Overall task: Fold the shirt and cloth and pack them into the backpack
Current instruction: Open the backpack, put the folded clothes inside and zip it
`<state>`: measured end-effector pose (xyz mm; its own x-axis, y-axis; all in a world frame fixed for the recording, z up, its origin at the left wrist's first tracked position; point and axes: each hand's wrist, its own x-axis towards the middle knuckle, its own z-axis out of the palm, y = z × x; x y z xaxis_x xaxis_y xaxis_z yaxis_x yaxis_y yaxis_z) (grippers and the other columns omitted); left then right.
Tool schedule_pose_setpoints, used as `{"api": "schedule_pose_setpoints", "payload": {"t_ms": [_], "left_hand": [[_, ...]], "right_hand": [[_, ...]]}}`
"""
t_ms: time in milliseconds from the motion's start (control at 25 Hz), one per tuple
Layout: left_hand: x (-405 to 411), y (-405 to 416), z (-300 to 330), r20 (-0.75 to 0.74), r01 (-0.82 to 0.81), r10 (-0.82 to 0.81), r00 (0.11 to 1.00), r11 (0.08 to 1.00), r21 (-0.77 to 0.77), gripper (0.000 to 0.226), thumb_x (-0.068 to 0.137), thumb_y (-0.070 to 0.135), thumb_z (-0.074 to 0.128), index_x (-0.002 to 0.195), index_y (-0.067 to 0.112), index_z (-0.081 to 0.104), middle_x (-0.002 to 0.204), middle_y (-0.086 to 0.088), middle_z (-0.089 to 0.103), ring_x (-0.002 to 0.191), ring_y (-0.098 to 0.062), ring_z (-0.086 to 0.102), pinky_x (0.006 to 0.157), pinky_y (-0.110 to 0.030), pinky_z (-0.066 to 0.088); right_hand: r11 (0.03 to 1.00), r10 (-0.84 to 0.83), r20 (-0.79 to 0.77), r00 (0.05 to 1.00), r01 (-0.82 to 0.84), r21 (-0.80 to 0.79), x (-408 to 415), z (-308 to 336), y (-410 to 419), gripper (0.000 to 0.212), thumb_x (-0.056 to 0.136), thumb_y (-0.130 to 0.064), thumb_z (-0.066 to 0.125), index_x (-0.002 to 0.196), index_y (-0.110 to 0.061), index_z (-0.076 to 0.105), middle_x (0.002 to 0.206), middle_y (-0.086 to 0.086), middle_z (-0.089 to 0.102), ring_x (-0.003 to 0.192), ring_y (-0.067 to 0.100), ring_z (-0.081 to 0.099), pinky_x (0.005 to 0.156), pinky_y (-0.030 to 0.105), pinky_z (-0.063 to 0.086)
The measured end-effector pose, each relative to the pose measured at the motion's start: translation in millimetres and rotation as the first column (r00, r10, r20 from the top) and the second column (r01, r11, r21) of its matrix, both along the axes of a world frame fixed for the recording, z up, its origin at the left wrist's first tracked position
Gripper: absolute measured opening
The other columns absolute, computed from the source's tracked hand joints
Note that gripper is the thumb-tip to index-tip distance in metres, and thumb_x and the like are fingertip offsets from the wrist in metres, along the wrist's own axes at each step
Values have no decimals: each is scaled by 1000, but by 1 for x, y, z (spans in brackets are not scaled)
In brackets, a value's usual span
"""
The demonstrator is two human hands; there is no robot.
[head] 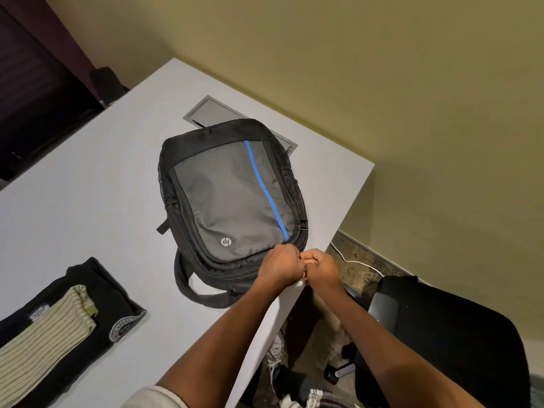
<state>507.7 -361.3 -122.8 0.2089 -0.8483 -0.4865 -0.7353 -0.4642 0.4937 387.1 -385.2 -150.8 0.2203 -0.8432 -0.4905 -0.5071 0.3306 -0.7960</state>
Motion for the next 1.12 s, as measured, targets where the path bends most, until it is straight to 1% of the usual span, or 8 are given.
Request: {"api": "schedule_pose_setpoints", "payload": {"t_ms": [160,240,360,440,560,720,920,1120], "left_hand": [[0,1,-7,46,-52,52,998,999,-3,17,89,25,58,78,13,61,87,-13,68,84,-36,62,68,-35,44],[-1,2,-8,18,-100,100,995,995,-8,16,89,20,54,75,14,59,84,-13,67,82,-36,62,68,-36,46],[-1,2,-5,-19,-119,119,993,993,-21,16,89,22,55,75,14,59,85,-15,69,81,-36,63,66,-35,46],[1,2,-4,-15,-98,98,995,995,-21,15,89,22,55,79,13,61,87,-16,69,82,-35,63,65,-34,44],[6,7,-1,-14,-74,74,997,997,5,18,88,19,55,70,14,54,78,-14,65,75,-34,59,65,-35,44],[17,22,0,21,-70,70,997,997,25,23,85,16,54,62,16,49,69,-7,58,71,-34,56,62,-33,41],[43,48,4,69,-78,78,995,997,0,30,83,18,53,56,14,42,78,-18,67,77,-40,60,65,-33,40],[91,90,8,59,-155,152,987,987,48,30,81,21,57,55,9,46,59,-7,57,66,-35,57,61,-32,45]], "right_hand": [[984,-40,88,995,23,176,-5,-7,-7,29,90,4,48,86,-14,71,69,5,66,58,14,57,49,25,46],[962,-121,87,989,95,256,0,-11,-12,23,97,-8,54,79,-9,67,68,6,62,55,17,53,47,26,42],[937,-170,35,985,150,317,12,-12,-21,31,97,-27,63,73,-7,61,61,10,56,49,21,47,43,27,40],[936,-142,-48,989,150,318,20,-15,-28,26,92,-22,65,73,-5,62,58,15,57,49,23,49,43,27,41],[943,-69,-134,989,108,316,27,-15,-36,17,85,-12,62,68,-6,62,53,12,59,48,24,51,44,27,39],[950,-24,-173,985,77,302,31,-15,-32,26,87,-12,62,62,-9,57,53,13,60,49,26,53,44,27,39],[964,-68,-197,978,115,240,29,-16,-37,28,91,-12,64,64,-7,58,57,17,63,50,27,58,45,30,44],[985,-58,-260,964,97,141,29,-8,-38,29,91,-13,62,63,-7,57,58,22,65,44,27,56,50,40,55]]}}
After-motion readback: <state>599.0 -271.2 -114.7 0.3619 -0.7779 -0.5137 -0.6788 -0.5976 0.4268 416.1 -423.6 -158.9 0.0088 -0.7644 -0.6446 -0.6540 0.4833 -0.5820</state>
